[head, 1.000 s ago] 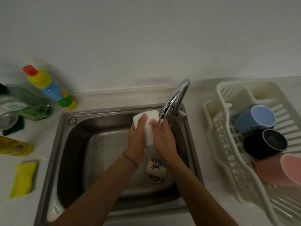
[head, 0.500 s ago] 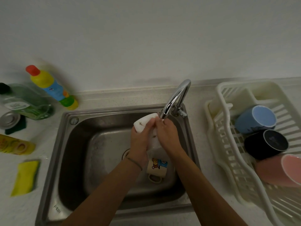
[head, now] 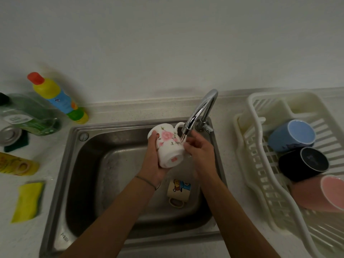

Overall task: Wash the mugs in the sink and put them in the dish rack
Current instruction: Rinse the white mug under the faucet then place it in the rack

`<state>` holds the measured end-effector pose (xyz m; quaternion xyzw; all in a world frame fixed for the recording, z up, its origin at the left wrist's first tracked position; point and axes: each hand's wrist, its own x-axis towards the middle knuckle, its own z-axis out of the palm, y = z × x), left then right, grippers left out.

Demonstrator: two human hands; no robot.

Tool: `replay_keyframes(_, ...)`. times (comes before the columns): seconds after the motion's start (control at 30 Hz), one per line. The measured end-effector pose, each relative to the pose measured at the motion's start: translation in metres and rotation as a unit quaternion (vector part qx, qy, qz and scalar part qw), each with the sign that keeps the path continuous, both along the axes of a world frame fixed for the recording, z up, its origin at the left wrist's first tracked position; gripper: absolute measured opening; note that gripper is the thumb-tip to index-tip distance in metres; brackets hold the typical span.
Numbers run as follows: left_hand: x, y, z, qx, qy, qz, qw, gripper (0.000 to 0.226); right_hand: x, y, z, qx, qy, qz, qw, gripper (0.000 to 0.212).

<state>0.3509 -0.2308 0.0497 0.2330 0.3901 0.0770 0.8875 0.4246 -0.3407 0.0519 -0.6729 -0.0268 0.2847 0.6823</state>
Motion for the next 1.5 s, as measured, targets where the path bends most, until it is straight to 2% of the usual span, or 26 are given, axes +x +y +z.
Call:
replay_keyframes(0.1,-0.001,0.001,0.001,-0.015,0.007,-0.029,0.999,0.061,-0.001,0.002,0.001,0.020,-0.008,0.013,1.000,0.051)
replay_keyframes(0.17,-0.004,0.003,-0.001,-0.025,0.007,-0.047,0.999,0.055,-0.001,0.005,0.002,0.019,-0.017,0.008,1.000,0.050)
replay_keyframes(0.37,-0.009,-0.004,-0.005,-0.072,-0.003,-0.051,0.996,0.044,-0.002,0.013,0.011,-0.006,-0.067,-0.016,0.998,0.030)
replay_keyframes(0.5,-0.008,-0.001,-0.005,-0.102,-0.018,-0.041,0.994,0.048,-0.008,0.009,0.020,0.046,-0.070,0.050,0.995,0.042)
replay_keyframes(0.7,-0.011,-0.006,-0.004,-0.066,-0.024,-0.083,0.994,0.049,-0.002,0.013,0.018,0.018,-0.079,0.002,0.997,0.035)
replay_keyframes(0.83,-0.009,-0.003,-0.006,-0.098,-0.031,-0.040,0.994,0.047,-0.011,0.013,0.019,0.033,-0.075,0.056,0.995,0.035)
replay_keyframes(0.97,-0.016,0.002,-0.008,-0.057,-0.034,-0.067,0.996,0.046,-0.010,0.011,0.020,0.037,-0.063,0.033,0.997,0.028)
replay_keyframes(1.13,-0.024,0.005,-0.011,0.006,-0.040,-0.086,0.995,0.054,-0.014,0.017,0.014,-0.025,-0.072,0.013,0.997,0.002)
replay_keyframes(1.27,-0.030,0.003,-0.019,0.105,-0.044,-0.103,0.988,0.074,-0.016,0.022,0.009,-0.092,-0.109,-0.037,0.989,0.010)
replay_keyframes(1.37,-0.032,0.000,-0.026,0.123,-0.045,-0.102,0.986,0.090,-0.018,0.027,0.006,-0.101,-0.130,-0.069,0.984,0.015)
replay_keyframes(1.43,-0.033,-0.001,-0.028,0.106,-0.044,-0.086,0.990,0.079,-0.020,0.031,0.004,-0.087,-0.129,-0.082,0.984,0.017)
replay_keyframes(1.5,-0.033,-0.001,-0.027,0.080,-0.038,-0.070,0.994,0.066,-0.019,0.032,0.002,-0.049,-0.086,-0.075,0.992,0.022)
